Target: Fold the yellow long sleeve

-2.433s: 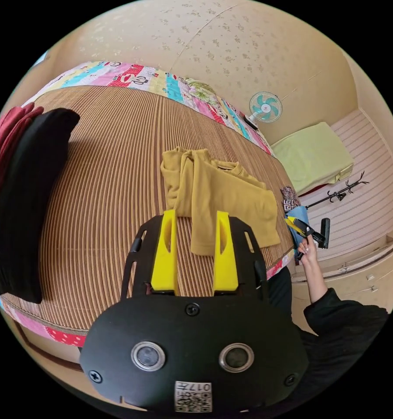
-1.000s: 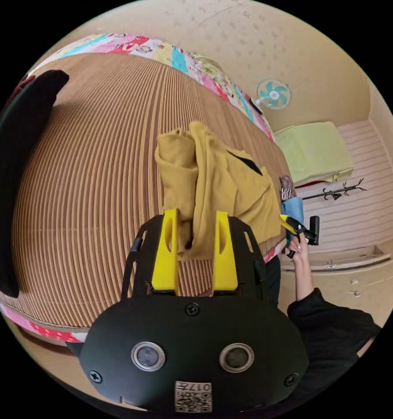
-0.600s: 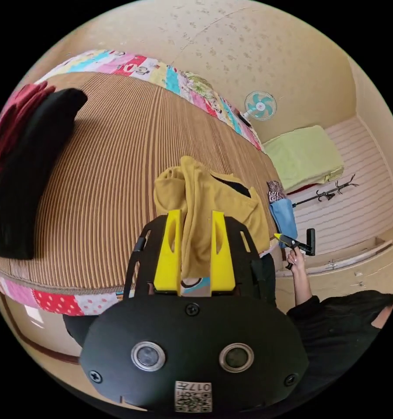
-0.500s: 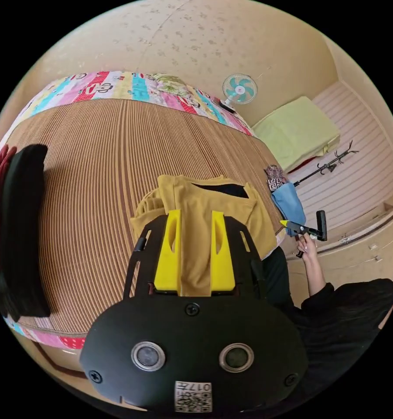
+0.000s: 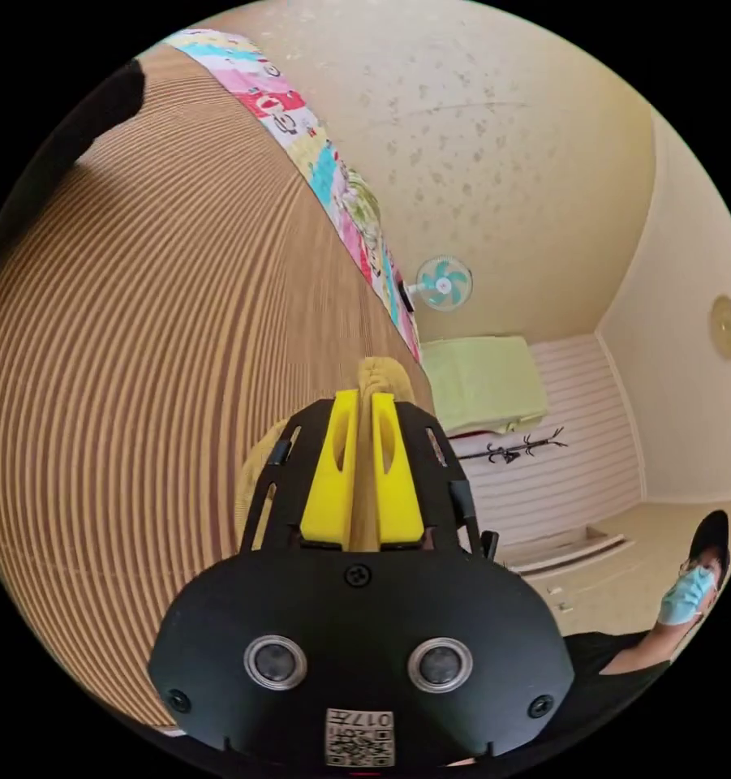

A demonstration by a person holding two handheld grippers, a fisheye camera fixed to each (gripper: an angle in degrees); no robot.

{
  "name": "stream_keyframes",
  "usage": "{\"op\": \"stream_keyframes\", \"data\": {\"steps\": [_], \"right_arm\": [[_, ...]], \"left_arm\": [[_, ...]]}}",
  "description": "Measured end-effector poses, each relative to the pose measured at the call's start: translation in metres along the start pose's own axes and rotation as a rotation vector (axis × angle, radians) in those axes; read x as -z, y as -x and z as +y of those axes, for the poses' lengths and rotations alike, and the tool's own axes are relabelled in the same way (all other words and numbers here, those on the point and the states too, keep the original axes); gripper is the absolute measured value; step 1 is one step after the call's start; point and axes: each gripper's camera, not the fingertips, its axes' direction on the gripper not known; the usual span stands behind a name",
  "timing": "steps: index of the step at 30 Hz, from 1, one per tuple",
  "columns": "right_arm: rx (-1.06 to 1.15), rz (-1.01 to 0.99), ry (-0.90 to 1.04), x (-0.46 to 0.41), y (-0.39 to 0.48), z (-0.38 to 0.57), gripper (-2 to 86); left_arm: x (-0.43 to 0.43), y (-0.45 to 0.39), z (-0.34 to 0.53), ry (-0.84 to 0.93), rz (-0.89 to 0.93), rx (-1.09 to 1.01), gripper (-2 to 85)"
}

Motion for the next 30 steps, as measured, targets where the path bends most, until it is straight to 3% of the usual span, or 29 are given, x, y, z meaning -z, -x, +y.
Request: {"op": "stream_keyframes", "data": {"steps": [4,9,11,14,18,20,23,25,30], "right_arm": [[0.010,0.158,0.076,-0.042,-0.005,-0.011,0.4],[-0.029,0.259,-0.020,-0.029,0.027,-0.001,0.4],[0.098,0.311,-0.169,-0.019,0.081,0.014,0.4],[0.329,0.213,-0.232,-0.038,0.155,0.026,0.6],[0.497,0.278,-0.082,-0.119,0.213,0.027,0.5],[0.429,0.521,0.140,-0.193,0.208,0.025,0.4],[0.535,0.596,0.009,-0.165,0.228,0.046,0.4],[0.541,0.595,-0.064,-0.131,0.231,0.058,0.4],[0.297,0.379,-0.152,-0.031,0.179,0.083,0.6]], "left_arm": [[0.033,0.042,0.004,0.050,0.038,0.035,9.8],[0.079,0.015,0.088,0.064,-0.139,-0.072,15.9],[0.091,0.008,0.131,0.048,-0.180,-0.060,17.9],[0.095,0.009,0.188,0.012,-0.175,-0.001,17.5],[0.097,0.034,0.226,-0.078,-0.053,0.158,11.8],[0.102,0.036,0.226,-0.090,-0.032,0.203,8.0],[0.111,-0.012,0.210,-0.110,0.053,0.057,4.6],[0.091,-0.085,0.193,-0.053,0.055,-0.146,4.2],[-0.018,-0.216,0.212,0.131,0.151,-0.460,3.9]]}}
